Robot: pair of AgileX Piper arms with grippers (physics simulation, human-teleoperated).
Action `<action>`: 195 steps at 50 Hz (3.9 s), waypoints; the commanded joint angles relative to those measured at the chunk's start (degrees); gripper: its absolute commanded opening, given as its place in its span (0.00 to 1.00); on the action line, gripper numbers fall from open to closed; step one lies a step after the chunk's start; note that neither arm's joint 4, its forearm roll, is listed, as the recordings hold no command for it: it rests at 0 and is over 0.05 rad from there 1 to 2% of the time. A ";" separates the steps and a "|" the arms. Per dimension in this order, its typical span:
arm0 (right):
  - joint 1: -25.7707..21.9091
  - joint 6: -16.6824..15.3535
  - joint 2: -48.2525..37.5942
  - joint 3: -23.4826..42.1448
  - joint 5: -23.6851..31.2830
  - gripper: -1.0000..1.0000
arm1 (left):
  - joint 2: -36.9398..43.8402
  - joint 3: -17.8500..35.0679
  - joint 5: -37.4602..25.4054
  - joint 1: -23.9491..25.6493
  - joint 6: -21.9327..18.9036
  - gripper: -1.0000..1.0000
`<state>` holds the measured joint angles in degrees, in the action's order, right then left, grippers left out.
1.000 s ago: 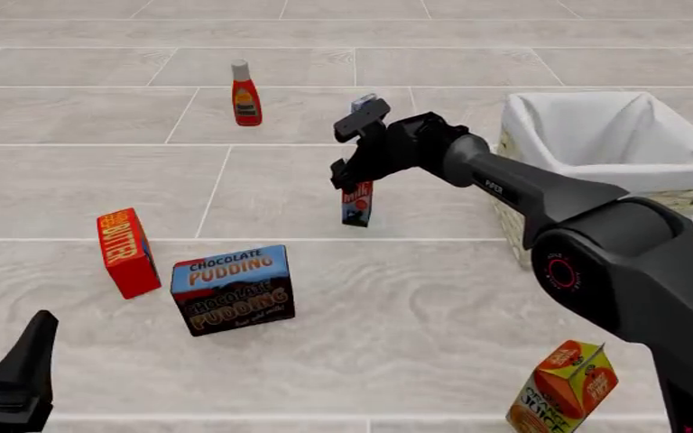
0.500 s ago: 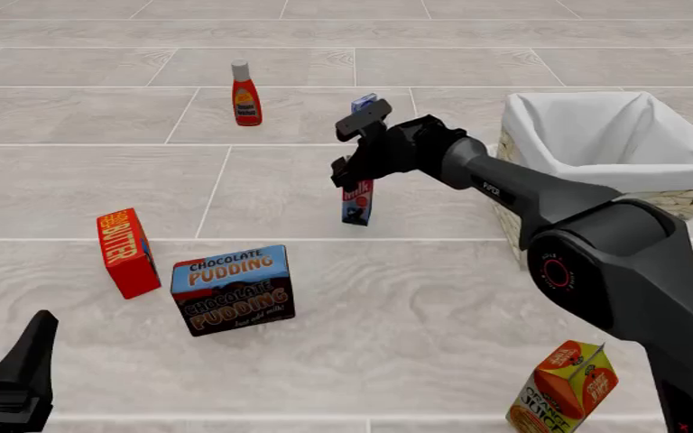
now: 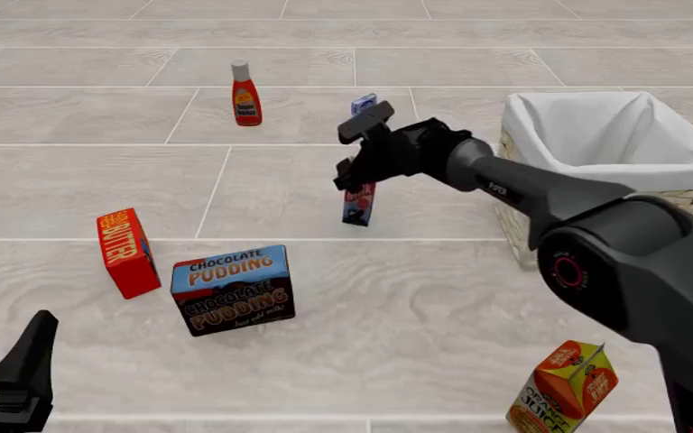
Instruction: Pick the milk and place it in the basket.
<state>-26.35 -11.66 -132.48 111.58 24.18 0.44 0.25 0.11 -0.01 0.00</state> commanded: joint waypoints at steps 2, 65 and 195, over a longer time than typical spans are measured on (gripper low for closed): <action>-0.66 -1.30 2.07 -3.73 0.70 0.00 | -0.01 0.00 0.00 0.00 0.01 1.00; 7.69 -9.99 37.80 -14.40 14.92 0.00 | 0.00 0.00 0.00 0.00 0.01 1.00; 34.12 -20.06 25.48 -18.97 7.33 0.00 | 0.01 0.00 0.00 0.00 0.00 1.00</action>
<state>7.81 -33.16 -107.08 92.70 32.47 0.44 0.25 0.11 -0.02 0.00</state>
